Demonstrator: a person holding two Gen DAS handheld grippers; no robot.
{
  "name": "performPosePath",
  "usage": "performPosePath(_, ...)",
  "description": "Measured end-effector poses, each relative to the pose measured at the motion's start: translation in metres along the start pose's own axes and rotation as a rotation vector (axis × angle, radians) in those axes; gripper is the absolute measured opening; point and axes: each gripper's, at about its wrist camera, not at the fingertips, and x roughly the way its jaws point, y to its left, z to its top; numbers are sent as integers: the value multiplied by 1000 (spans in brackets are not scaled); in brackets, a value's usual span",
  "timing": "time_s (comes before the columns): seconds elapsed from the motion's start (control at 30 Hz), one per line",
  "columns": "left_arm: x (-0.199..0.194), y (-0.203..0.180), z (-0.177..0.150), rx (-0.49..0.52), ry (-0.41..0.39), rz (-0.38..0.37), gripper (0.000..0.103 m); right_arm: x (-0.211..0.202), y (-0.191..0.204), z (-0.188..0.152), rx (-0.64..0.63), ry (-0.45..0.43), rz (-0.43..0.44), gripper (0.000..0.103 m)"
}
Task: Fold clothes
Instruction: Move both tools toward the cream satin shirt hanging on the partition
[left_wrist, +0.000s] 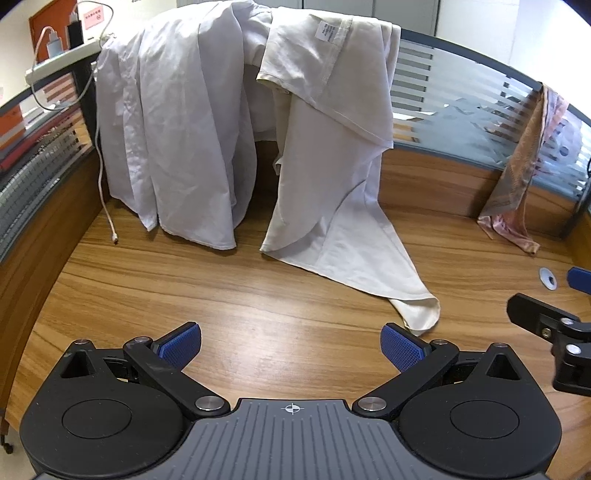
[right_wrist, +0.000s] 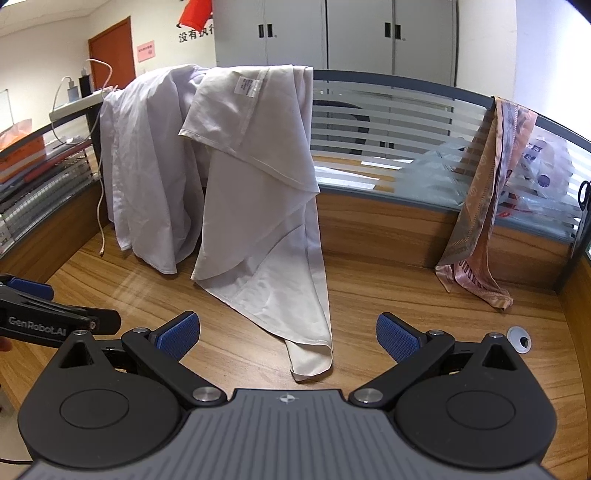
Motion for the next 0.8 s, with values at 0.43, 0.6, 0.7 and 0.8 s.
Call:
performPosePath(0.43, -17, -44, -19, -165, 7, 38, 103, -40, -35, -11, -201, 29, 114, 103)
performPosePath(0.6, -20, -61, -20, -116, 3, 43, 103, -50, -46, -20, -190, 9, 132, 103)
performPosePath(0.7, -19, -65, -17, -75, 3, 32, 103, -50, -51, -27, -159, 7, 123, 103)
performPosePath(0.8, -16, -64, -16, -37, 3, 12, 103, -47, -55, -32, -127, 10, 105, 103)
